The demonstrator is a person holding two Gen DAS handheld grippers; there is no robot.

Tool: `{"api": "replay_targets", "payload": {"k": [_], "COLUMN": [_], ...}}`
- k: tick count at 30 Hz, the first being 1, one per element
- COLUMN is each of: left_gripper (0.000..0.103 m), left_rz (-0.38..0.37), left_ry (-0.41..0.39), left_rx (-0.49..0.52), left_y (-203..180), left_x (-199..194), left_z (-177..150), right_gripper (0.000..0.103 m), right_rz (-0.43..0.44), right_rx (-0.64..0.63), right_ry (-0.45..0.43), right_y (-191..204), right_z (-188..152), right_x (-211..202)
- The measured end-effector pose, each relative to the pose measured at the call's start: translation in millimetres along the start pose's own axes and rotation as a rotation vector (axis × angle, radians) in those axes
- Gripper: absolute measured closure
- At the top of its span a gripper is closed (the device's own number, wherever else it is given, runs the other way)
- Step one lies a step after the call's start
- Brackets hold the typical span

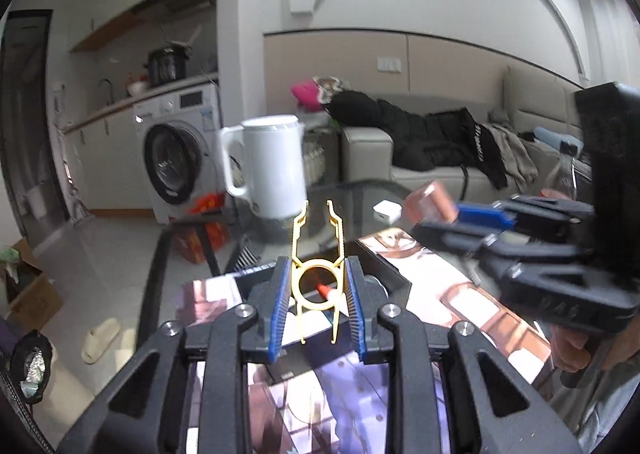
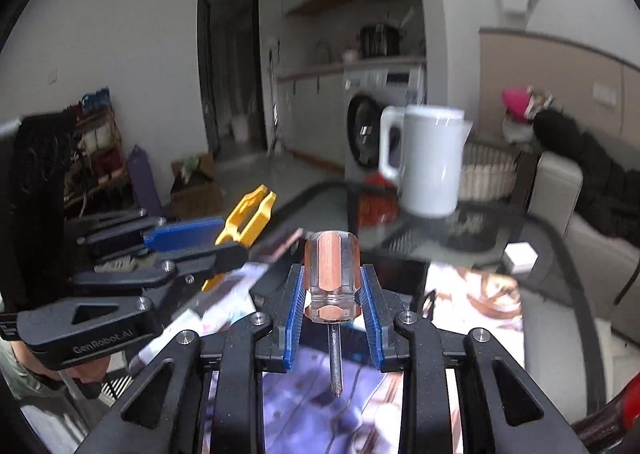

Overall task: Organize rigid objects
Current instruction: 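Lift the yellow tool and screwdriver and carry both over the box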

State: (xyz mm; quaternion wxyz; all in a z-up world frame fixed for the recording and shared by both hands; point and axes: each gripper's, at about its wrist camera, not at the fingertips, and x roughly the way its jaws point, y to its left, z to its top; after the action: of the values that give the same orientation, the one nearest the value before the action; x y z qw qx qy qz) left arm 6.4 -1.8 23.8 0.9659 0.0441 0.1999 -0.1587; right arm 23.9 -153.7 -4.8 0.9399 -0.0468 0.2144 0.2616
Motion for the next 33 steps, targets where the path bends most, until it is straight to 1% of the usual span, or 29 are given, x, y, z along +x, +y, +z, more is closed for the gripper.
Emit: {"api": "replay_targets", "payload": {"k": [1,3,5,8,13,24,33], "left_gripper": [0.079,0.079,0.079,0.079,0.079,0.079,0.079], "left_rz": [0.006,0.011,0.008,0.008,0.005,0.014,0.039], "left_ry": [-0.012,-0.023,-0.024,-0.019,-0.015,-0.041,-0.045], "left_rx": [-0.007,-0.008,-0.006,-0.009,-0.011,-0.031,-0.067], "left_y": [1,3,4,3,2,2,11], "left_x": [-1,0,1,2,3,7,26], "left_z": [0,1,1,0,1,8,17], "right_gripper": [0.076,0.076,0.076,0.076,0.076,0.076,0.076], "right_rz": [-0.02,-0.041,-0.052,-0.063,-0.051,-0.044,-0.049], "right_rx": [-0.004,-0.004,-0.002,0.002,0.017,0.018,0.015], "right_ry": [-0.047,-0.107,-0.137,-0.131,-0.108,-0.1,-0.085], "right_y": [1,2,3,4,1,0,-3], "right_z": [3,6,8,7,9,12,21], "right_x": [-8,-18,-23,-23,-19,-15,3]}}
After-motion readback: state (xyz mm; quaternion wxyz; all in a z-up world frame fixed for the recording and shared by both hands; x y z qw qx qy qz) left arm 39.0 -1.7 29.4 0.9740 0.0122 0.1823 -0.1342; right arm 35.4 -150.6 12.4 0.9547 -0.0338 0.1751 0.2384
